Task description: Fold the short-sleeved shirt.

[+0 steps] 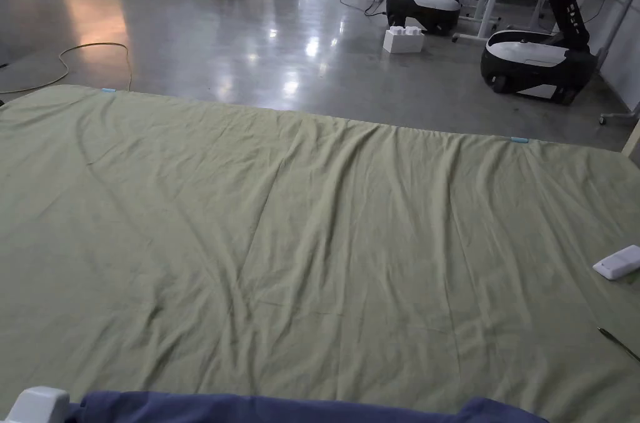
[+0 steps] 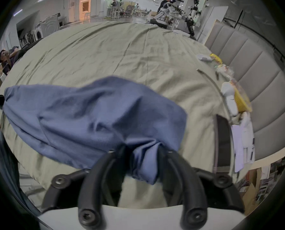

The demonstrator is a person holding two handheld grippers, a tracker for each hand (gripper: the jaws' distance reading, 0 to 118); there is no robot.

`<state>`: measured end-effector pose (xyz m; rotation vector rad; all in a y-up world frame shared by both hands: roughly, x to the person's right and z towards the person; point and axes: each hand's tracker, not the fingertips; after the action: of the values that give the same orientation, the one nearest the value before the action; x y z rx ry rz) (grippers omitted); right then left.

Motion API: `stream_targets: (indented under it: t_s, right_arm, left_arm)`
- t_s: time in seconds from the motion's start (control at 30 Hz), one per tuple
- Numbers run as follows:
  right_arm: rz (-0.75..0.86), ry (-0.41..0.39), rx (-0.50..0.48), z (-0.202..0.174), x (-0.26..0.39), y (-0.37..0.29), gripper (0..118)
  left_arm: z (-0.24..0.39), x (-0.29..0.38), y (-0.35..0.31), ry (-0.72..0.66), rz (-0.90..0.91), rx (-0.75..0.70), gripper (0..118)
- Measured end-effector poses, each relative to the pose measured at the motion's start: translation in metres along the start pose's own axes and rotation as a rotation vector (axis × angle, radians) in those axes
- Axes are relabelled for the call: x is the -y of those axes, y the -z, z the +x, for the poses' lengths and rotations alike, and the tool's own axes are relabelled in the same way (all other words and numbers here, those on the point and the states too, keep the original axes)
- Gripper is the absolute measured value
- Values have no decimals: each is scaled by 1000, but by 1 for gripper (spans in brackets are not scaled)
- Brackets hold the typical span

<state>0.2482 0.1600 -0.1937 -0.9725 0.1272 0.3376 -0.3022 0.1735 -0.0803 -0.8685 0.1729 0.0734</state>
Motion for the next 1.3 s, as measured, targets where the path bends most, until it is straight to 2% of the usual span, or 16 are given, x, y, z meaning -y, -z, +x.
stream_targets:
  t_s: [0.1,0.17,0.27,0.4,0.47,0.53,0.57,0.63,0.67,0.7,0.73,0.77,0.83,1.0,1.07,1.3]
  right_arm:
    - [171,73,27,-1,-20,-29,75]
    - [290,84,56,-7,-35,-45,81]
    - [451,122,58,-16,-58,-57,82]
    - [649,243,26,-27,-87,-71,82]
    - [741,277,42,-36,-100,-82,82]
    - [806,307,32,-43,-116,-92,78]
    - [829,297,20,-46,-123,-96,74]
    - [884,255,35,-54,-137,-101,55]
    - [894,232,52,-58,-143,-104,43]
    - [918,207,68,-61,-148,-107,23]
    - [939,177,80,-64,-152,-109,13]
    - [921,193,74,-68,-155,-107,10]
    - [922,170,86,-73,-160,-107,1]
    - [890,195,30,-76,-157,-103,0]
    - [906,172,50,-80,-156,-104,0]
    - [900,170,43,-82,-159,-105,0]
  left_arm:
    - [10,-26,-12,1,110,-13,58]
    - [14,-40,-8,9,172,-26,58]
    - [32,-63,-10,36,298,-47,58]
    - [51,-90,-11,-14,468,-54,58]
    - [70,-101,-26,-49,572,-41,58]
    - [81,-113,-33,-65,649,-56,56]
    - [85,-119,-35,-72,664,-68,55]
    - [89,-129,-38,-94,693,-73,47]
    - [90,-132,-40,-102,724,-66,42]
    - [94,-136,-43,-102,745,-64,35]
    - [99,-139,-44,-94,738,-76,25]
    - [100,-141,-45,-83,739,-84,17]
    - [106,-146,-45,-55,737,-124,7]
    - [110,-149,-48,-37,749,-148,3]
    - [108,-148,-48,-31,745,-153,3]
    - [90,-136,-45,-72,676,-127,3]
